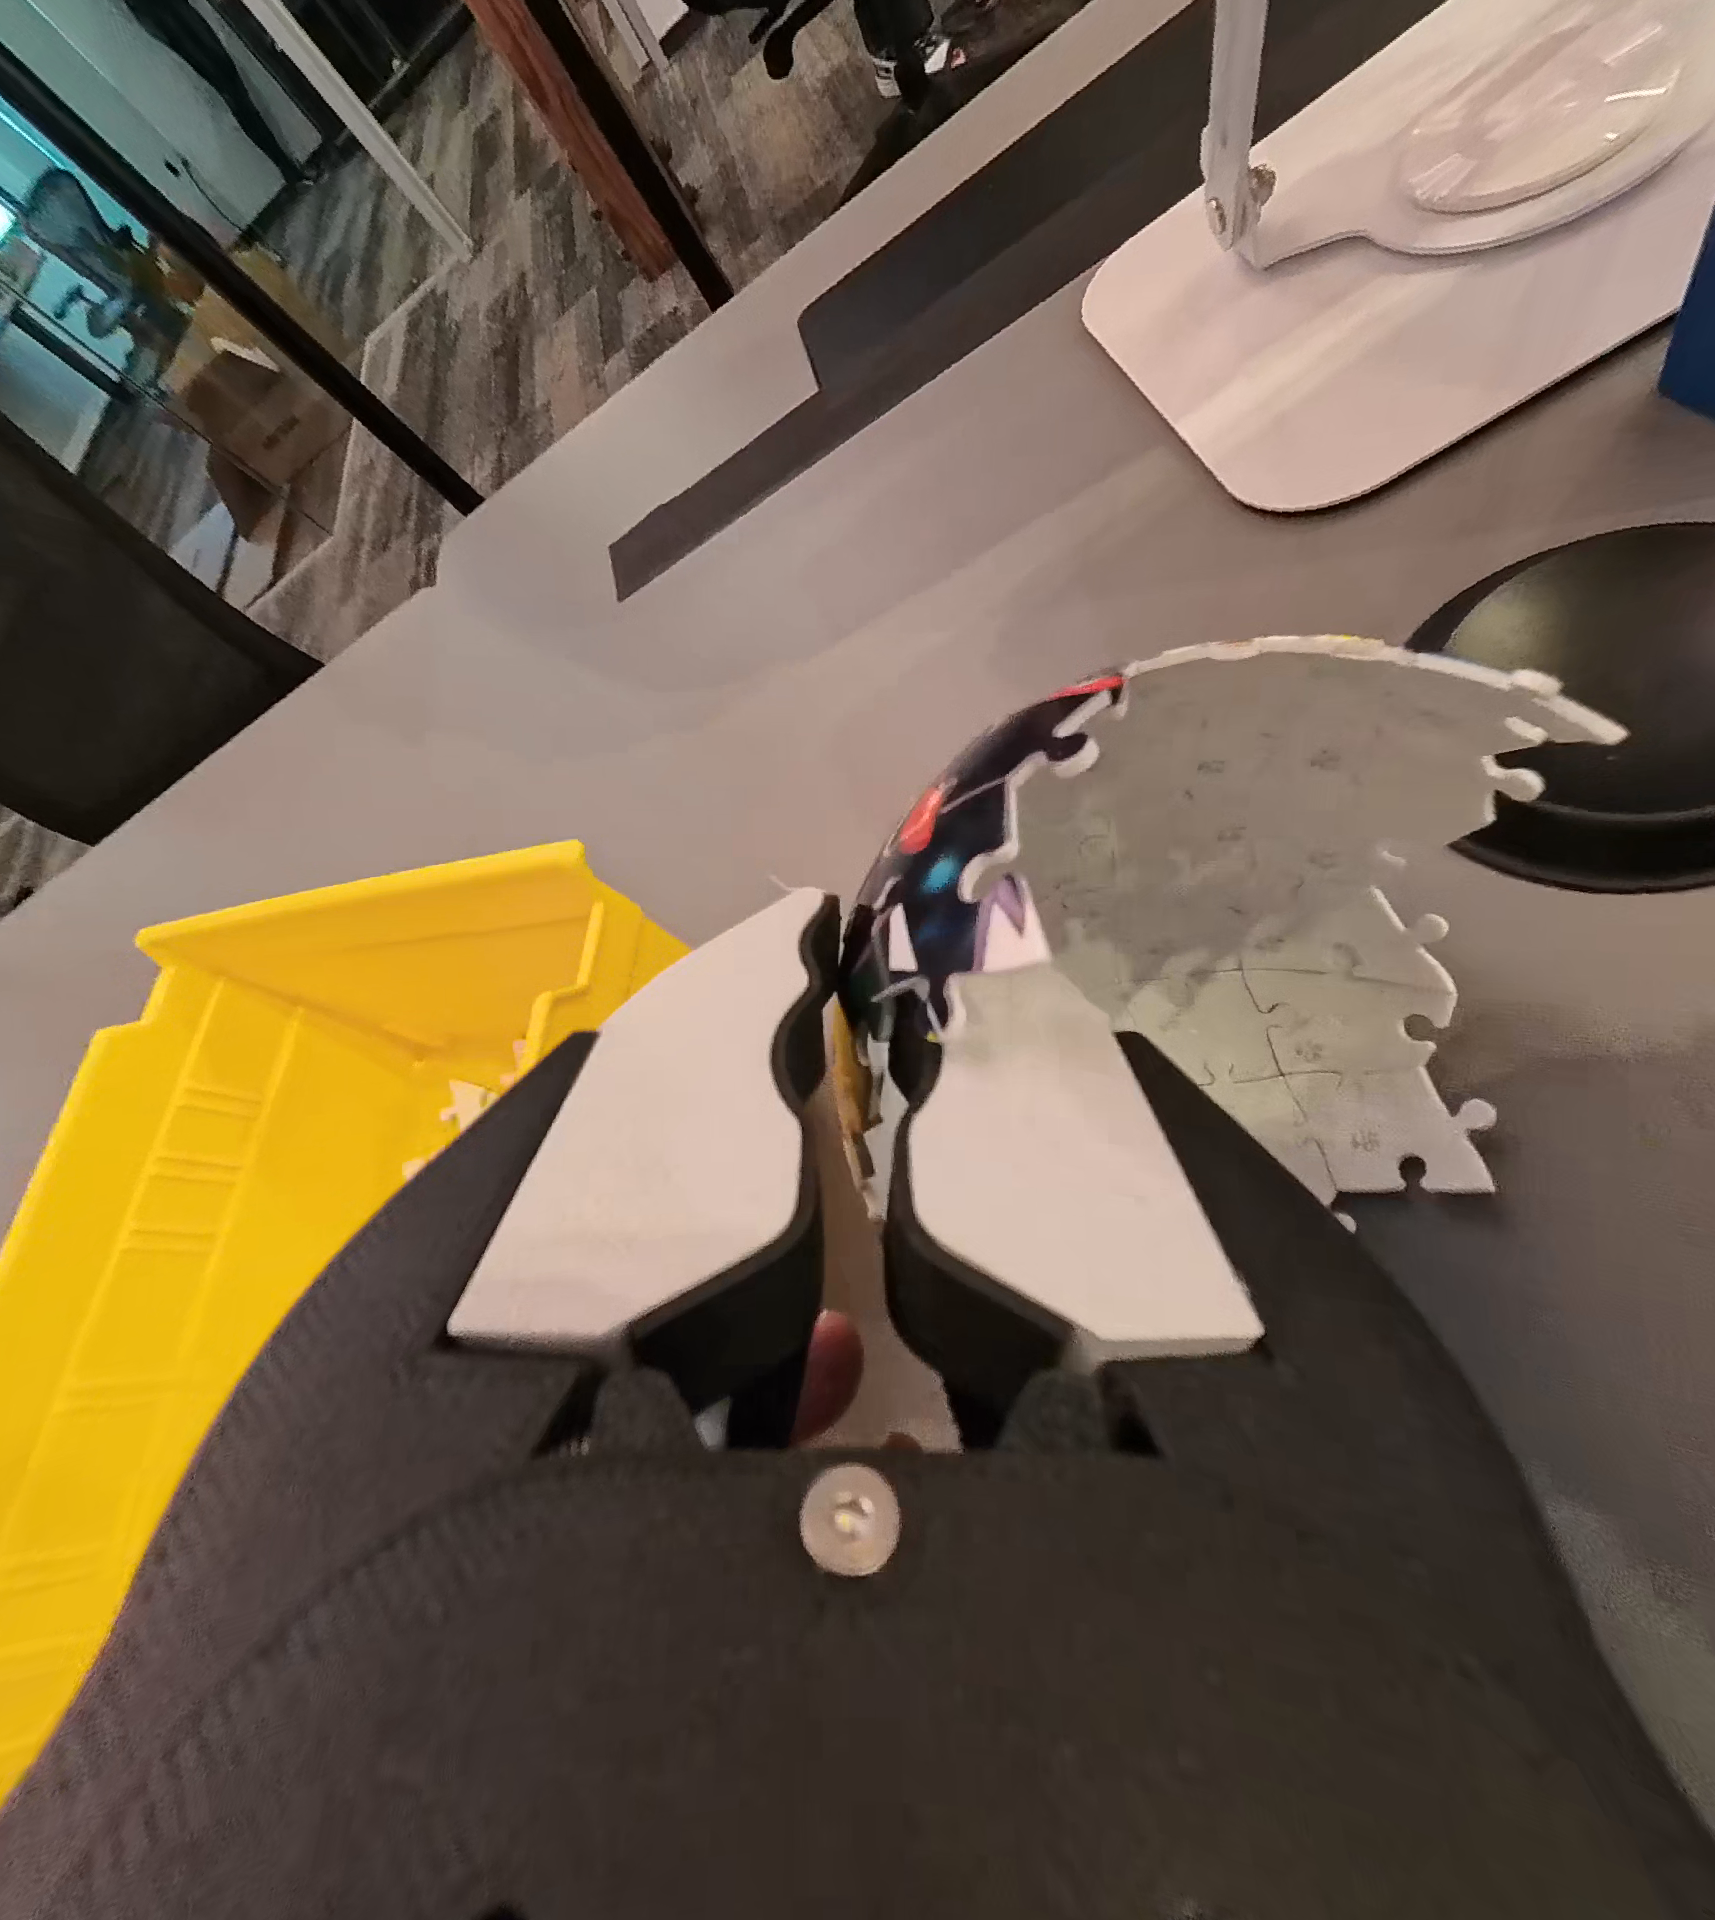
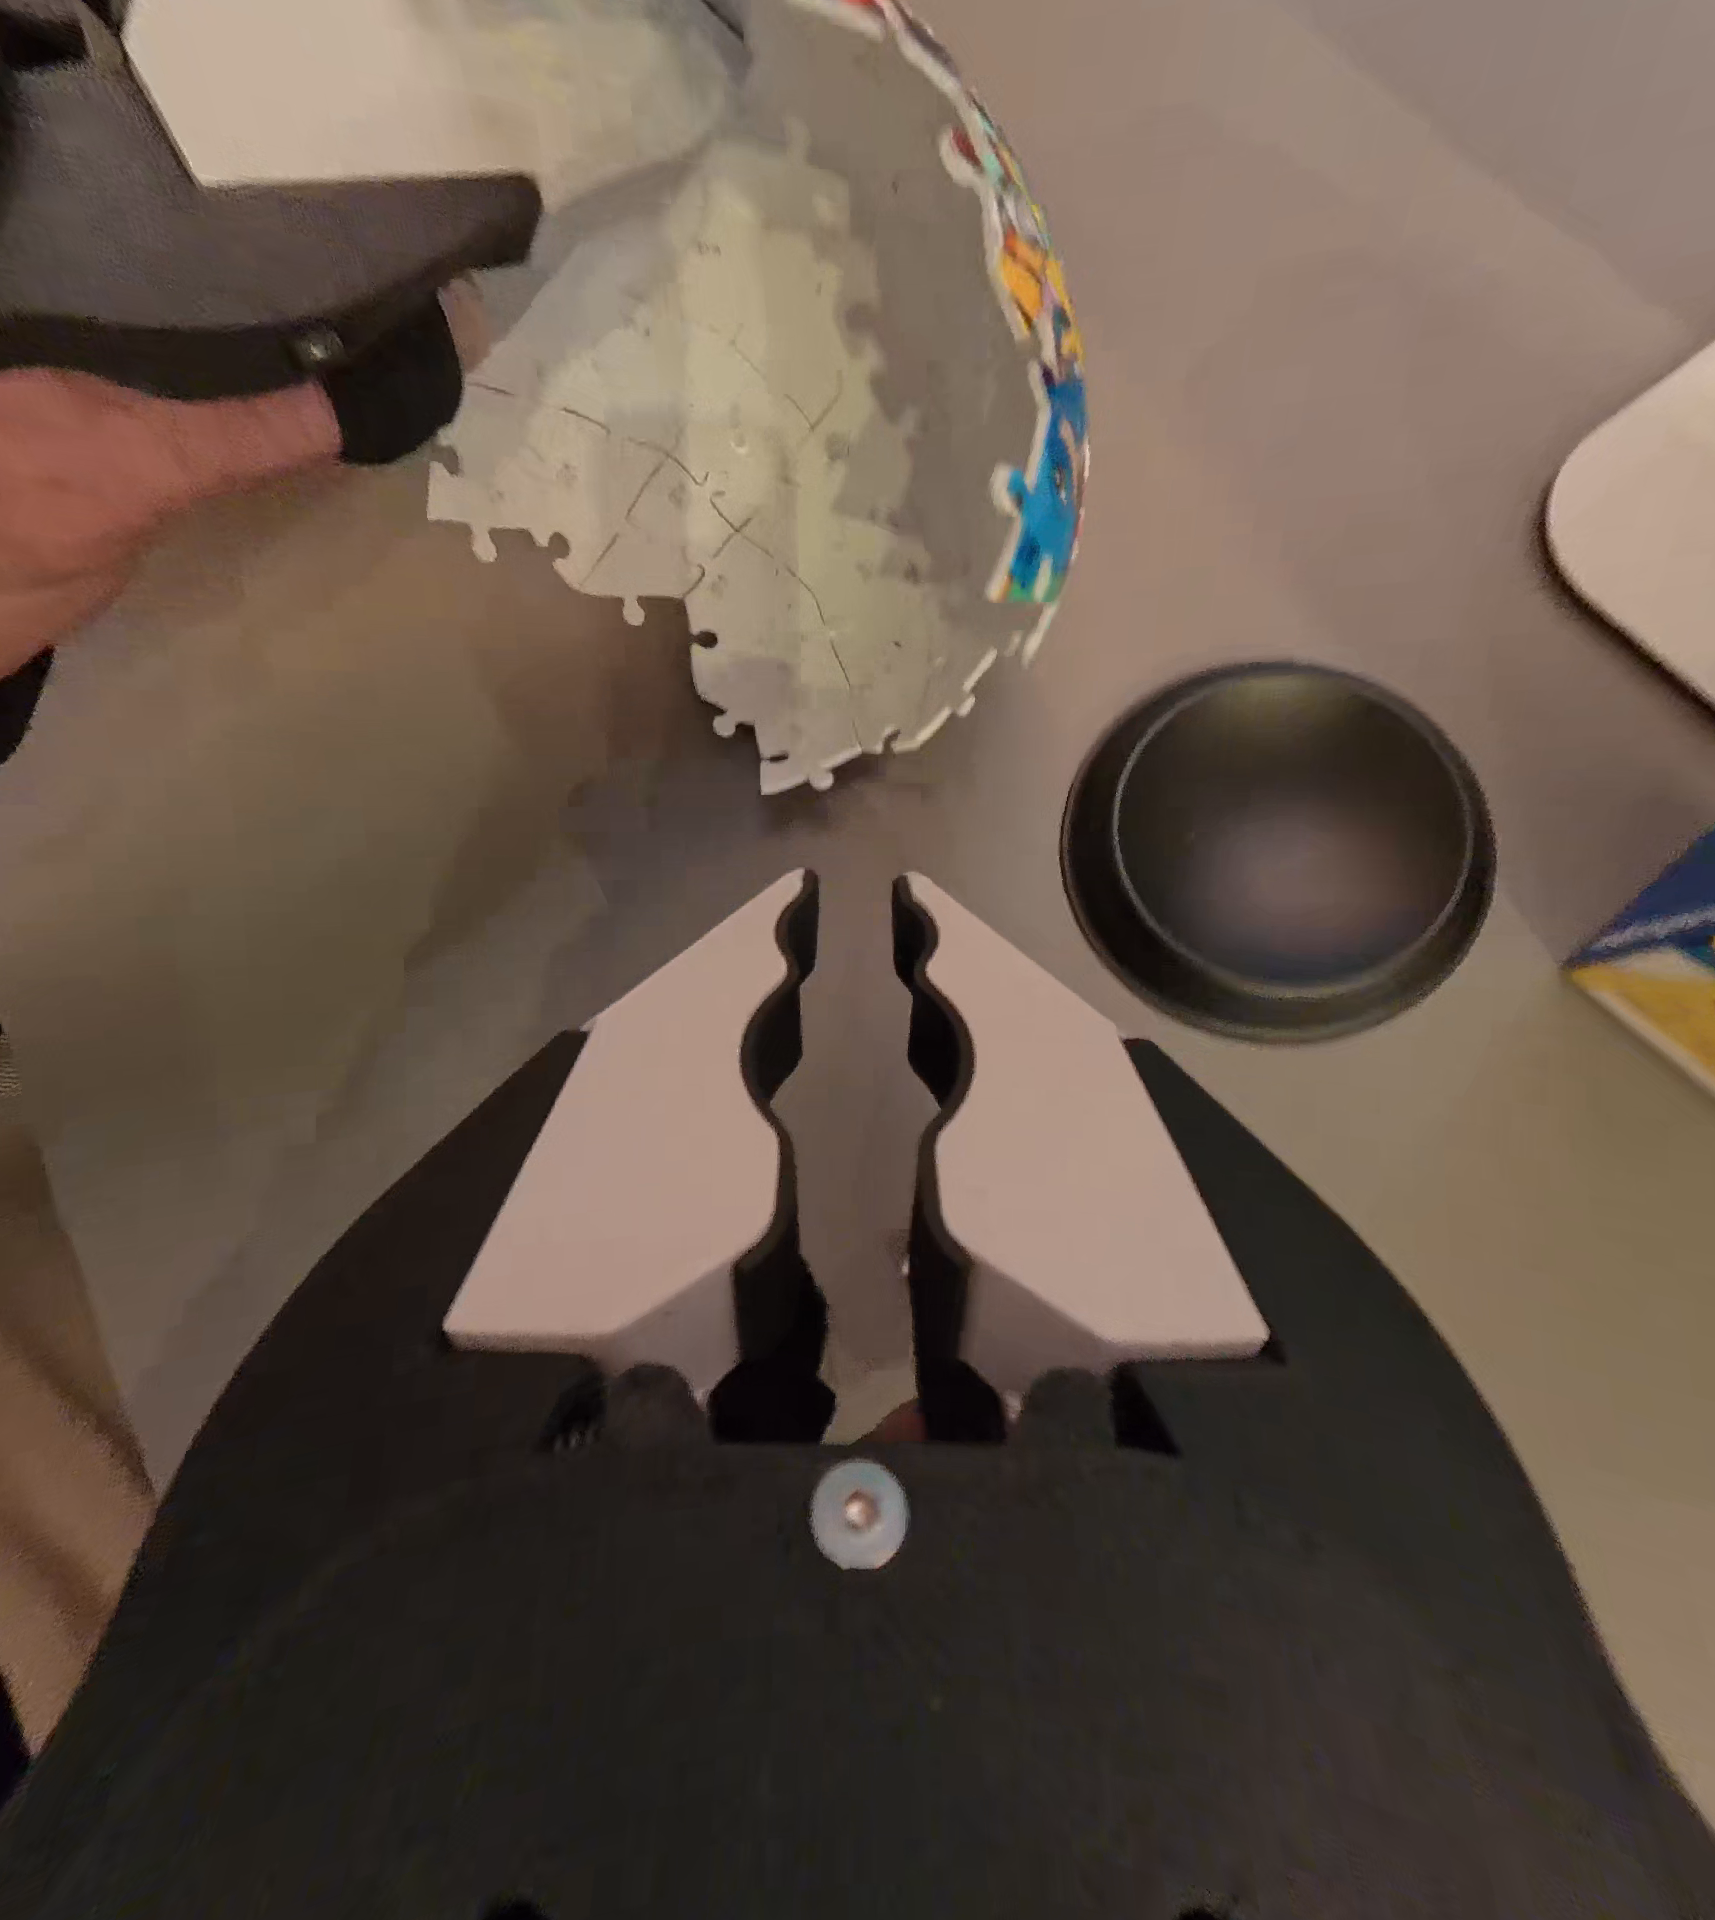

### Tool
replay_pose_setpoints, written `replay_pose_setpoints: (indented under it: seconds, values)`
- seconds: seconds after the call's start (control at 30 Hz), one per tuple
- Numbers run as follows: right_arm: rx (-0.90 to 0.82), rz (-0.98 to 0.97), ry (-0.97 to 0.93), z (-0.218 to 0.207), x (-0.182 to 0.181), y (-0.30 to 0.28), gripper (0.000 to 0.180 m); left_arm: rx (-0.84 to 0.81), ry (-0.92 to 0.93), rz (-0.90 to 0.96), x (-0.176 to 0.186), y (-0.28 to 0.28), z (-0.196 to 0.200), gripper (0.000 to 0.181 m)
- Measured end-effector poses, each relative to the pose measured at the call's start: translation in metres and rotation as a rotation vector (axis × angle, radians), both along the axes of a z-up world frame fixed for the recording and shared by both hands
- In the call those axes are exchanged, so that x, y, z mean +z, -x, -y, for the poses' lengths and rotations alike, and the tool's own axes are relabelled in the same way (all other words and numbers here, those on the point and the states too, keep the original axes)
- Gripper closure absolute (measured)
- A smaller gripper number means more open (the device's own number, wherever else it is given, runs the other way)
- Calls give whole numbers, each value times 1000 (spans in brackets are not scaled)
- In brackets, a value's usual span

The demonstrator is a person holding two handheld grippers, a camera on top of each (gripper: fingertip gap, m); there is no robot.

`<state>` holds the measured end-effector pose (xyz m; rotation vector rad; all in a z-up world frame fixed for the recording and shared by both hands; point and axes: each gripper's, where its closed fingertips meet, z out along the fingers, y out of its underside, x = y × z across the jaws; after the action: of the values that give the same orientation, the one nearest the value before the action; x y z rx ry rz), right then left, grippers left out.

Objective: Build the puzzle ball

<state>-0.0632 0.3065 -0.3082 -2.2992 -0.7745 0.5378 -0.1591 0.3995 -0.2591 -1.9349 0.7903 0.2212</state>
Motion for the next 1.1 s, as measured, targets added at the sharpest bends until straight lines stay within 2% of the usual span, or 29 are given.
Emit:
replay_pose_setpoints:
  seconds: [0.17, 0.4, 0.8, 1.1]
  values:
    - [-34, -93, 82, 14, -7, -6, 161, 1, 21, 29, 0, -1, 5, 174]
    - [-35, -110, 86, 24, -10, -12, 154, 14, 26, 75, -2, 0, 16, 174]
    - [42, -76, 66, 52, -8, -21, 151, 31, 42, 137, -4, 9, 27, 173]
    - [200, 35, 42, 94, -23, -13, 147, 39, 64, 180, -8, 15, 34, 174]
